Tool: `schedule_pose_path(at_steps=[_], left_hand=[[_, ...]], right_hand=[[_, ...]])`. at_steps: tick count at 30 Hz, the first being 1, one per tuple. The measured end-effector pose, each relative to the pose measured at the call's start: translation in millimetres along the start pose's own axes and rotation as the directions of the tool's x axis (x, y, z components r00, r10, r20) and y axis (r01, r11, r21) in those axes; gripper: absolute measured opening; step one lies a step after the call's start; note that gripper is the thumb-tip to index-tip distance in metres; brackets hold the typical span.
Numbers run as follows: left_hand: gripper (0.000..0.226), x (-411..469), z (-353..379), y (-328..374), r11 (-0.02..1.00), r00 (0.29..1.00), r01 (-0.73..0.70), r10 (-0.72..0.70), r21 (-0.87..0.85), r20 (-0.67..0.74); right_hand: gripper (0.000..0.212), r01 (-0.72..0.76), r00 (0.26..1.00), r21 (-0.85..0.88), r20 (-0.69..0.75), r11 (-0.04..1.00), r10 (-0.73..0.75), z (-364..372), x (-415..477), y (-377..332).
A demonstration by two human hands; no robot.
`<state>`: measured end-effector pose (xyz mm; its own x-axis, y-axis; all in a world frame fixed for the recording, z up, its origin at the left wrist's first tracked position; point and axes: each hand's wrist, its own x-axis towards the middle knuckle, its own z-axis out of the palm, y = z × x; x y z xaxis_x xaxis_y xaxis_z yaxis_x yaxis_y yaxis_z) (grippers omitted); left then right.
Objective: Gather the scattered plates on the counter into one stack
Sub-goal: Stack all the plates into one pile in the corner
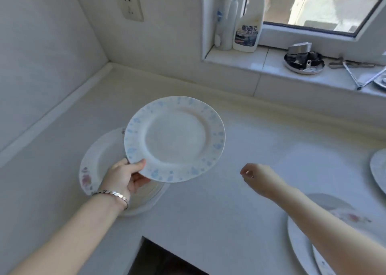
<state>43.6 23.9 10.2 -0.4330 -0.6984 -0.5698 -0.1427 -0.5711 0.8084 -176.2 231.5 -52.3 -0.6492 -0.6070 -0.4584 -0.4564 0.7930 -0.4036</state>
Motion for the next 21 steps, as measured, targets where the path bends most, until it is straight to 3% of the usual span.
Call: schedule_pose_path(at_steps=[9,21], left_hand=[[0.024,16.7,-127.4,16.0,1.0,0.991,0.025,-0.027,-0.014,-0.128],[0.023,45.9,-142.4,9.0,0.991,0.988,0.104,-0.094,0.081,-0.119]], right_hand=[[0.027,0.052,0.998,-0.075,0.034,0.996,-0.049,41.3,15.8,-87.8],[0.027,0.013,1.0,-0.107,0.009,0.994,-0.013,45.9,17.1,-100.9]])
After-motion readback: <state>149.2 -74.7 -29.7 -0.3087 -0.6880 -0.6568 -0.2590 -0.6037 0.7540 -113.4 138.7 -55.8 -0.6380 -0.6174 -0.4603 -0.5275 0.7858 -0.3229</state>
